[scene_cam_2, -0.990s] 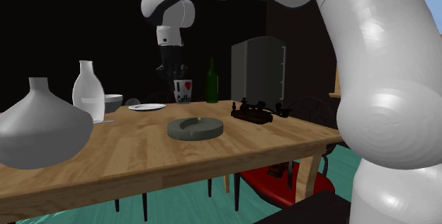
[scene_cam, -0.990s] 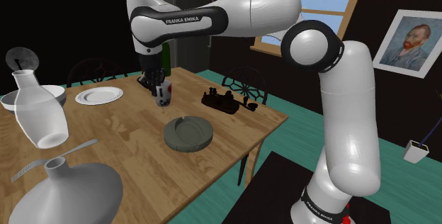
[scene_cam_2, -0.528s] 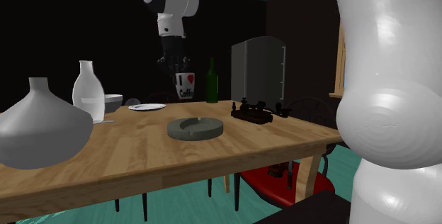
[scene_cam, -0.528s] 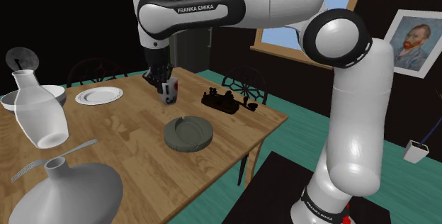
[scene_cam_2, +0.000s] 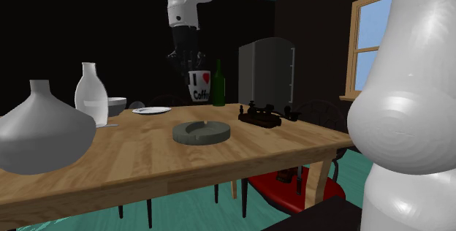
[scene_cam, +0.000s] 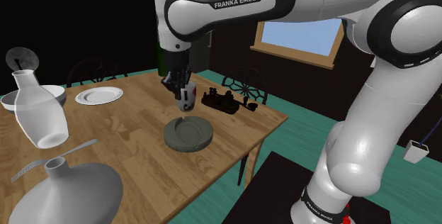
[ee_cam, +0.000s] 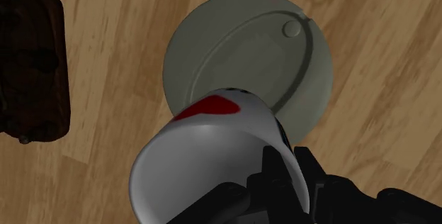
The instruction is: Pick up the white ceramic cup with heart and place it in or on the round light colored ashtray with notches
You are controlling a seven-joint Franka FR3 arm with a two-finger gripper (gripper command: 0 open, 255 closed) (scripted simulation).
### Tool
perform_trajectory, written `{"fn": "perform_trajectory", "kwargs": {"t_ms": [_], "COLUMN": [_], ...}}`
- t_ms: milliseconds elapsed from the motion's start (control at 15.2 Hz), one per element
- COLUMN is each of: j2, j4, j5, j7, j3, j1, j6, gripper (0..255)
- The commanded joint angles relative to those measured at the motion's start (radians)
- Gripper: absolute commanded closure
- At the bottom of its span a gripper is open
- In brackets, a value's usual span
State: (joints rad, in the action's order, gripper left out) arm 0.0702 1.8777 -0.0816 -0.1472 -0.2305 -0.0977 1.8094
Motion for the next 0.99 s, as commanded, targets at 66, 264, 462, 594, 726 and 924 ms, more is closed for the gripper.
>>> {"fn": "perform_trajectory", "kwargs": {"t_ms": [66, 264, 462, 594, 726, 924], "j2": [0.058, 0.055, 0.05, 0.046, 0.04, 0.031], "j4": [0.069, 0.106, 0.141, 0.163, 0.184, 0.215], "j5": [0.013, 0.012, 0.01, 0.008, 0.006, 0.003], "j7": [-0.003, -0.007, -0.011, -0.014, -0.018, -0.023], "j3": [-0.002, -0.002, -0.003, -0.004, -0.004, -0.005], "j1": [-0.004, -0.004, -0.004, -0.004, -0.004, -0.004], "j6": [0.012, 0.052, 0.092, 0.118, 0.144, 0.184], "gripper": [255, 255, 255, 255, 255, 255]}}
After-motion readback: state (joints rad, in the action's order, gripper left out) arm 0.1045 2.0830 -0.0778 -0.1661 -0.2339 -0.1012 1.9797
